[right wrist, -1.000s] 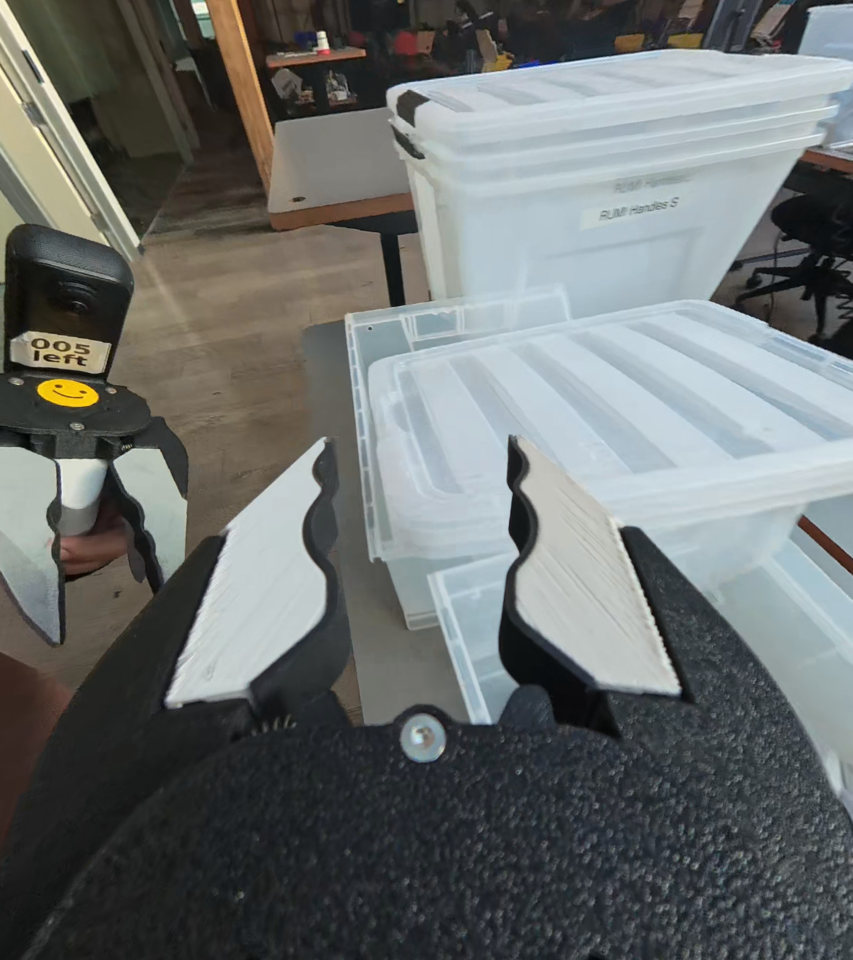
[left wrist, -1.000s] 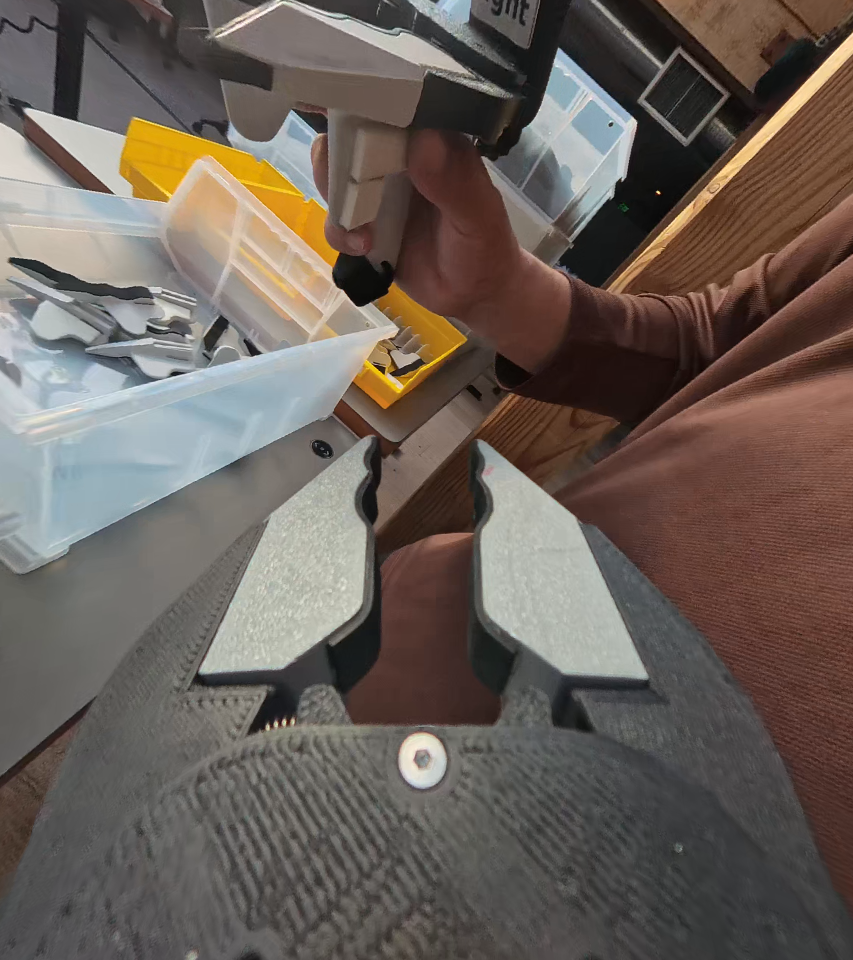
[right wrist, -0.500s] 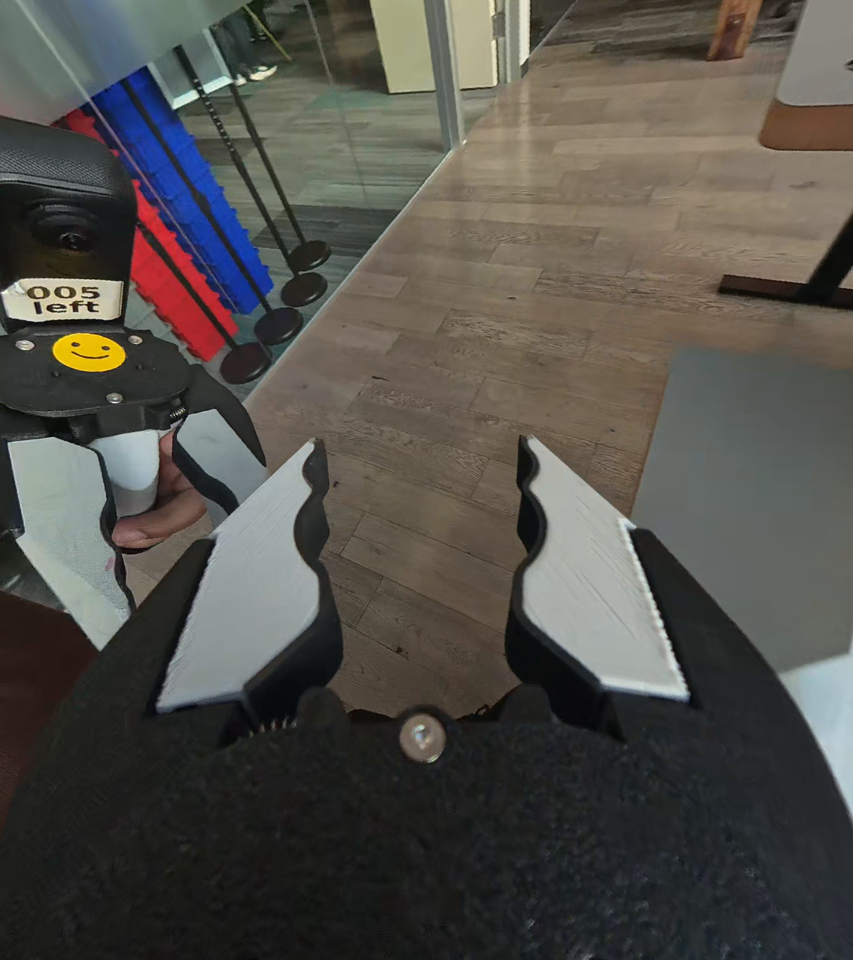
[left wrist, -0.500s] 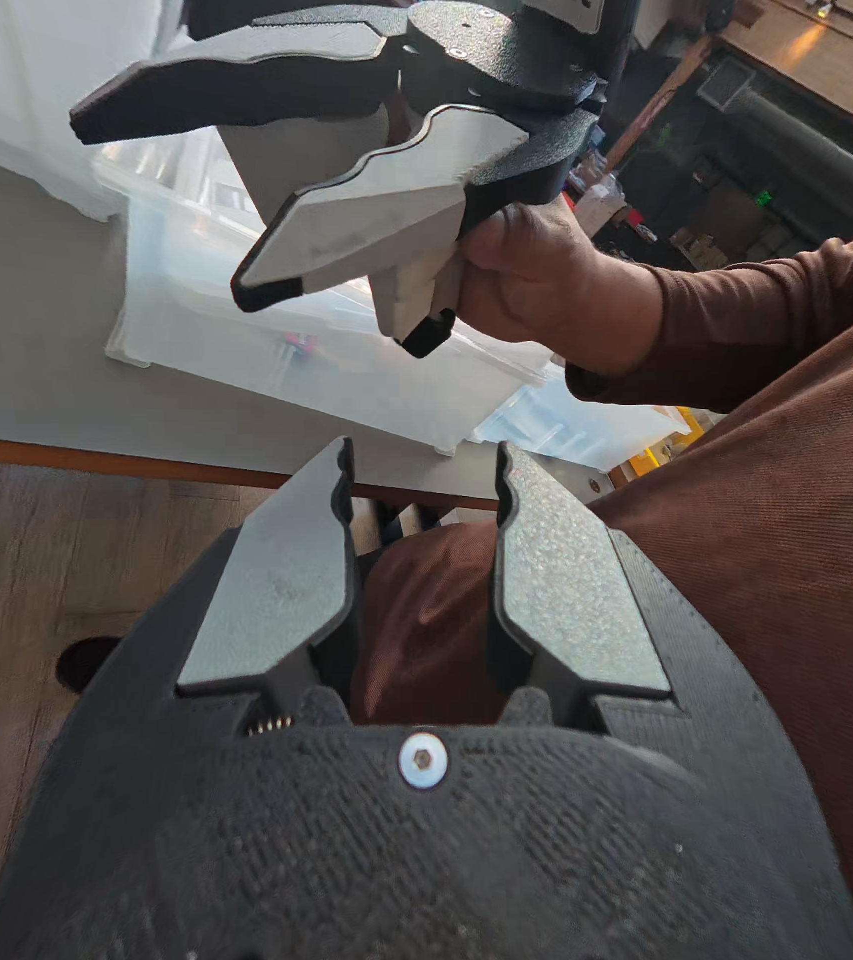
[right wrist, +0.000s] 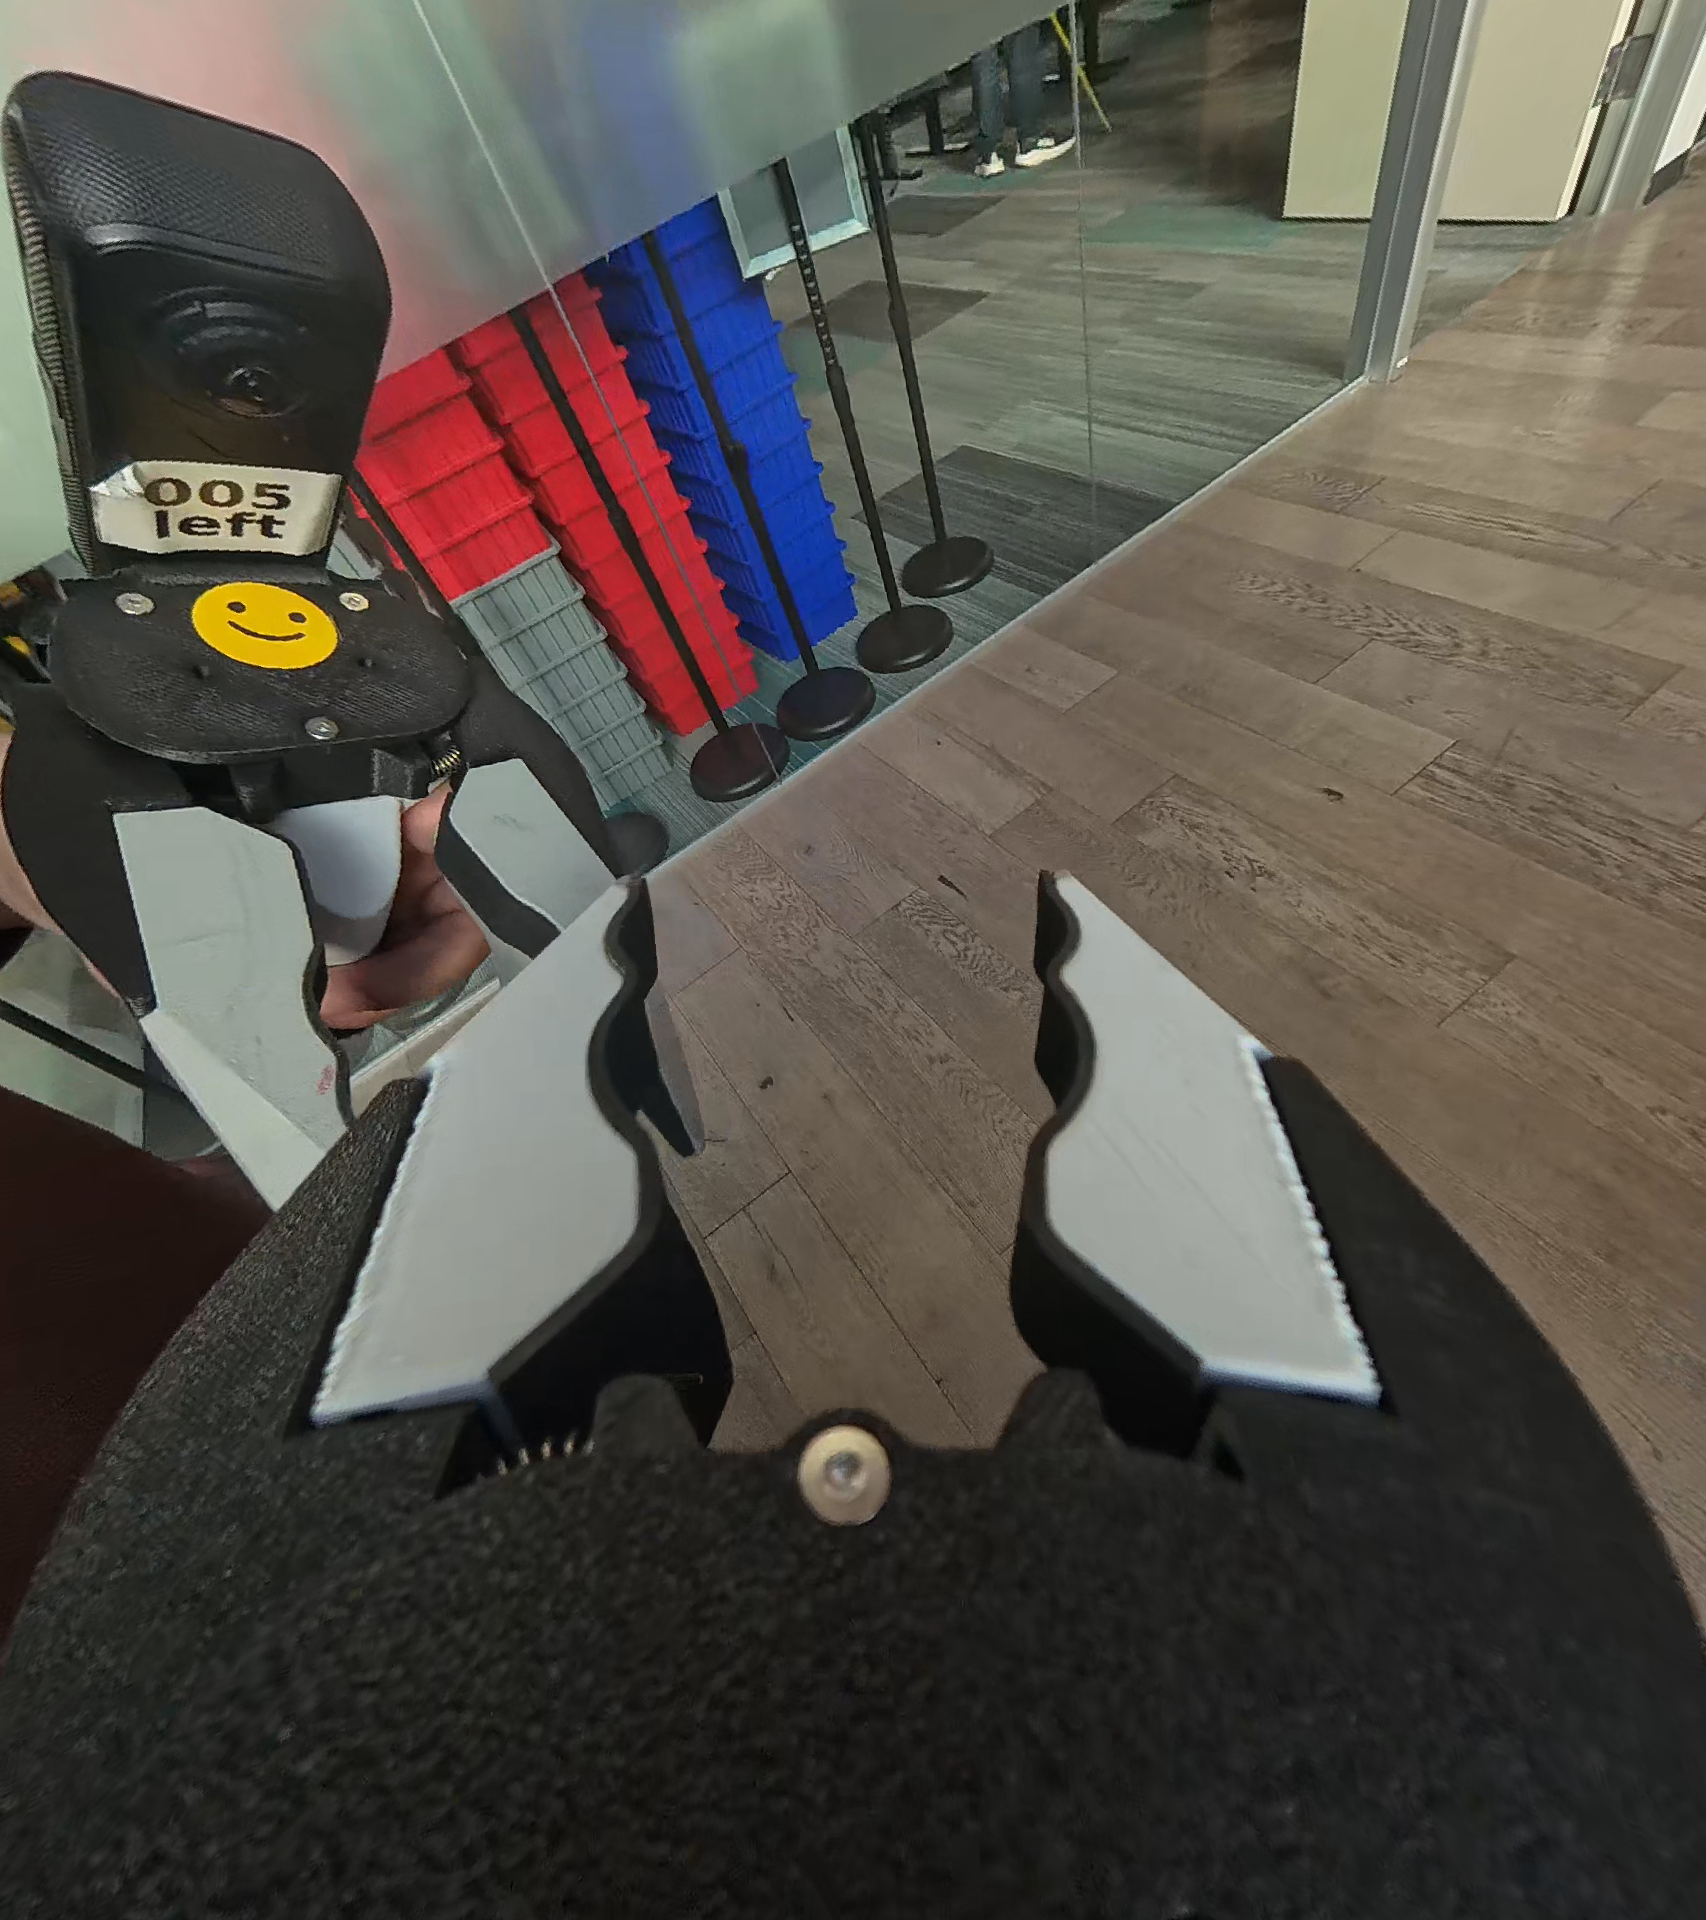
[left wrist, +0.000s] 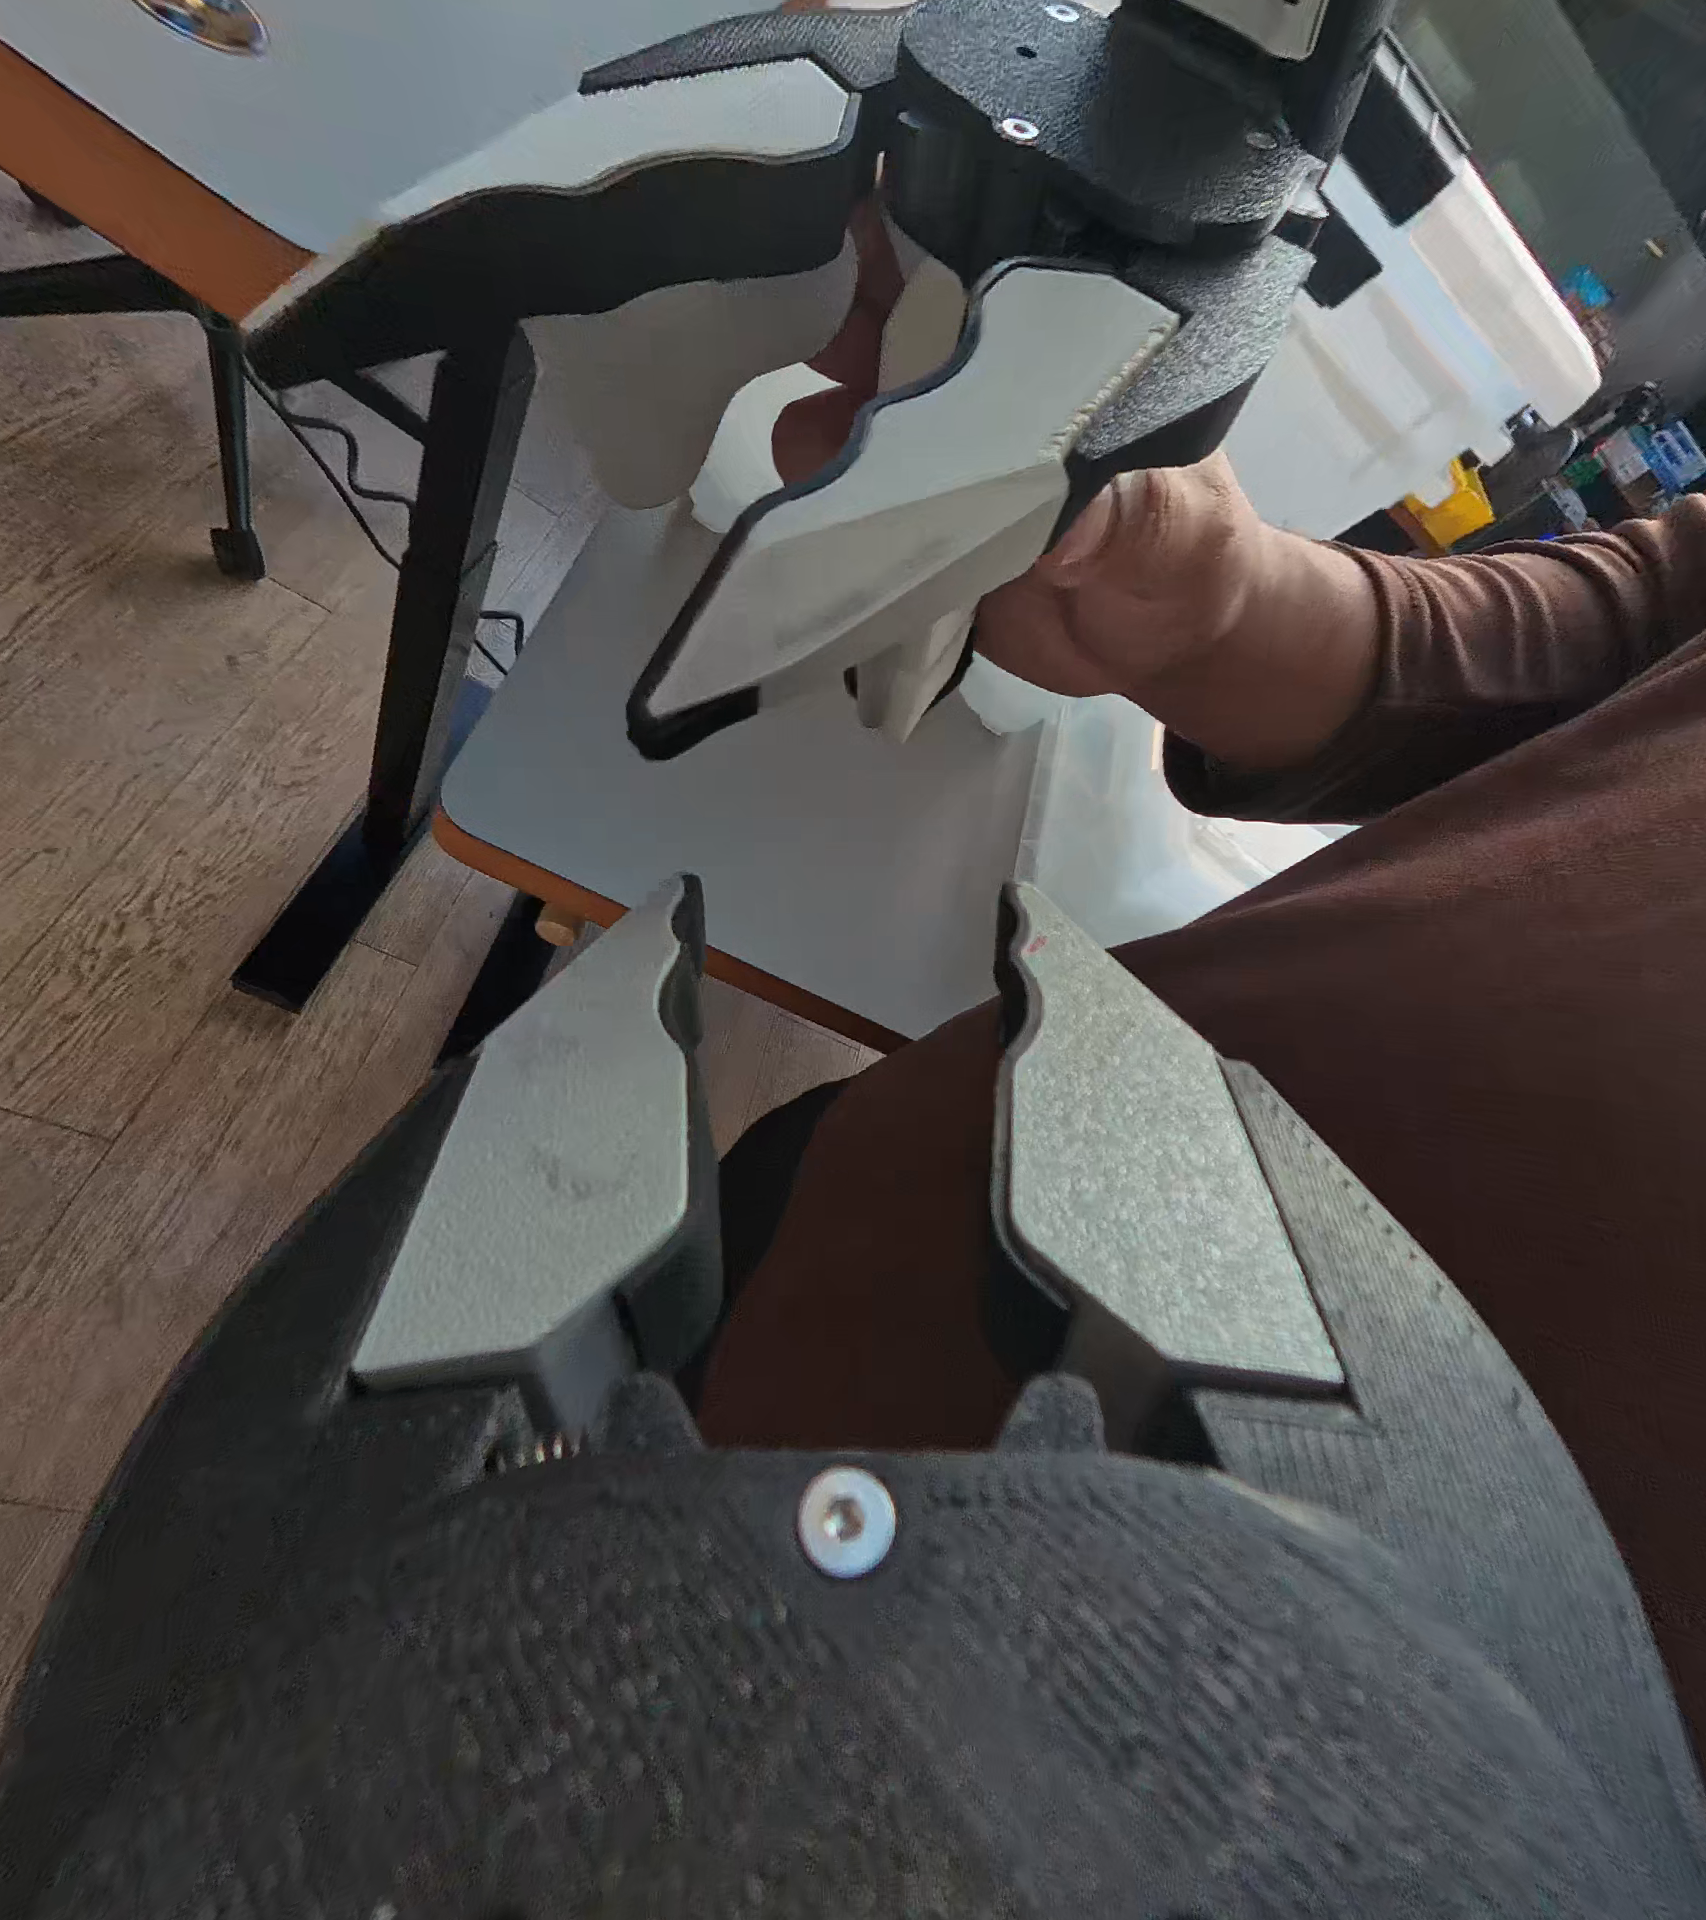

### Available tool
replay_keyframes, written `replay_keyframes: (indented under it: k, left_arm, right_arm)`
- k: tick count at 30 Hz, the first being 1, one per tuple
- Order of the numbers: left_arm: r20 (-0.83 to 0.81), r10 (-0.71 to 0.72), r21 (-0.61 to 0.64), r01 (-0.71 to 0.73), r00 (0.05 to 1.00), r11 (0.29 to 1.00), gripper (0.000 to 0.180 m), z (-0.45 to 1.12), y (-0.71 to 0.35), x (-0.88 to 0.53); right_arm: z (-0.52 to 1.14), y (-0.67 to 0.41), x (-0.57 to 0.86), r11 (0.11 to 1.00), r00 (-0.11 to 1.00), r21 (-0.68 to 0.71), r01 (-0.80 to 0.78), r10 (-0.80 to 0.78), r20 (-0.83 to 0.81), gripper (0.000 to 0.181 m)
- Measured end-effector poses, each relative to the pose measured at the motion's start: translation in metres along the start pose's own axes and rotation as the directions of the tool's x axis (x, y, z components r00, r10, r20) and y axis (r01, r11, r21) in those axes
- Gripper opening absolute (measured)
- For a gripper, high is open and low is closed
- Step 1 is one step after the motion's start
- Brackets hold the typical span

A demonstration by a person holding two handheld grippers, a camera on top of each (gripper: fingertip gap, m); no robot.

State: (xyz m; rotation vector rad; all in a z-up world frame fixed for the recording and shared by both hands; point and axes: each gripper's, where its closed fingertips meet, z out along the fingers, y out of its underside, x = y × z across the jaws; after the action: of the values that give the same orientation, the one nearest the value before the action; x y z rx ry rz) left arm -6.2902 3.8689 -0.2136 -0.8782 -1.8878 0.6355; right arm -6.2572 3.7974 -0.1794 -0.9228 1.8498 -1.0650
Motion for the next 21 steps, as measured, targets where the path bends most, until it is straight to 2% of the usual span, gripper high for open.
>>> replay_keyframes:
  k: [5,10,14,16,19,21]
  left_arm:
    - [-0.029,-0.02,0.02,0.021,0.999,1.0,0.053,-0.003,-0.045,-0.085]
    - [-0.065,0.022,0.057,-0.018,0.998,0.998,0.053,-0.025,-0.084,-0.19]
    - [-0.125,0.03,0.115,-0.016,0.992,0.993,0.052,-0.056,-0.128,-0.282]
    - [-0.14,0.025,0.083,-0.014,0.99,0.996,0.054,-0.078,-0.155,-0.322]
    - [-0.098,0.135,0.087,-0.127,0.986,0.988,0.054,-0.111,-0.197,-0.382]
    - [-0.069,0.132,0.033,-0.13,0.989,0.991,0.062,-0.126,-0.216,-0.43]
  right_arm:
    - [0.041,-0.035,0.064,0.999,0.999,-0.036,0.029,-0.028,0.02,0.07]
    - [0.103,-0.066,0.124,0.998,0.999,-0.051,-0.033,0.035,0.034,0.067]
    - [0.166,-0.103,0.195,0.996,0.998,-0.088,-0.012,0.006,-0.066,0.066]
    - [0.197,-0.124,0.24,0.99,0.987,-0.136,-0.041,0.019,-0.157,0.067]
    - [0.236,-0.164,0.3,0.986,0.969,-0.16,-0.053,0.013,-0.245,0.068]
    - [0.261,-0.185,0.339,0.981,0.958,-0.189,-0.044,-0.012,-0.285,0.069]
